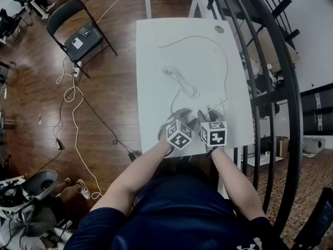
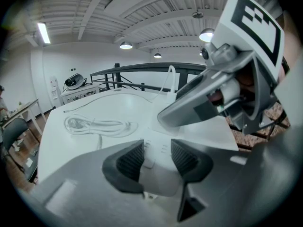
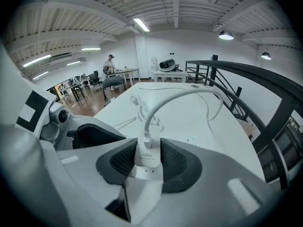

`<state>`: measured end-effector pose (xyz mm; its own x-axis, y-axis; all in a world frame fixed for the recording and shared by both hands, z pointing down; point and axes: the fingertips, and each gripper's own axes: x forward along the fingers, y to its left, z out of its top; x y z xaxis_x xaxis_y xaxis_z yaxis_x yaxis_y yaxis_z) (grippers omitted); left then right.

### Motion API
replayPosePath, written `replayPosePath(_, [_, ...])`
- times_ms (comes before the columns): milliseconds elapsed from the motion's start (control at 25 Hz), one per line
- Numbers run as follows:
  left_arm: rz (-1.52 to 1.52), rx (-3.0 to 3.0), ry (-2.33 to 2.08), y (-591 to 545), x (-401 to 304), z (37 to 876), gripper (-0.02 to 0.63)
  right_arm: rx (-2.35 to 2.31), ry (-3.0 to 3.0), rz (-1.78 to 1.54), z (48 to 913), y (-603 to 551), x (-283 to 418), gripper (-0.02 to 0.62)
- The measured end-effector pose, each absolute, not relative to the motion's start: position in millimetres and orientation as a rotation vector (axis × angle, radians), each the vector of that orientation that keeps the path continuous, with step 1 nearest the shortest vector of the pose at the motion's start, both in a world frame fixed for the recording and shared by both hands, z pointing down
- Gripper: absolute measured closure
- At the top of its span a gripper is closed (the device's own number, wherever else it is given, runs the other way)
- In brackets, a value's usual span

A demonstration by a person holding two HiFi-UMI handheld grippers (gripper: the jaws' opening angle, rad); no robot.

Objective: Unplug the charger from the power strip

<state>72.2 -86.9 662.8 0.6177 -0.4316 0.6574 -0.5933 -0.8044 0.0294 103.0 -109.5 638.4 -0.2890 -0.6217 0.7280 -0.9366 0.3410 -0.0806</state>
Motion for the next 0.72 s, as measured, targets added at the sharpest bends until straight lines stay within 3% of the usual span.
replayPosePath(720, [0.958, 2.601, -0.859, -85.7, 71.3, 662.7, 0.425, 1.386, -2.032, 0.691, 630.1, -109.6, 102.5, 0.454])
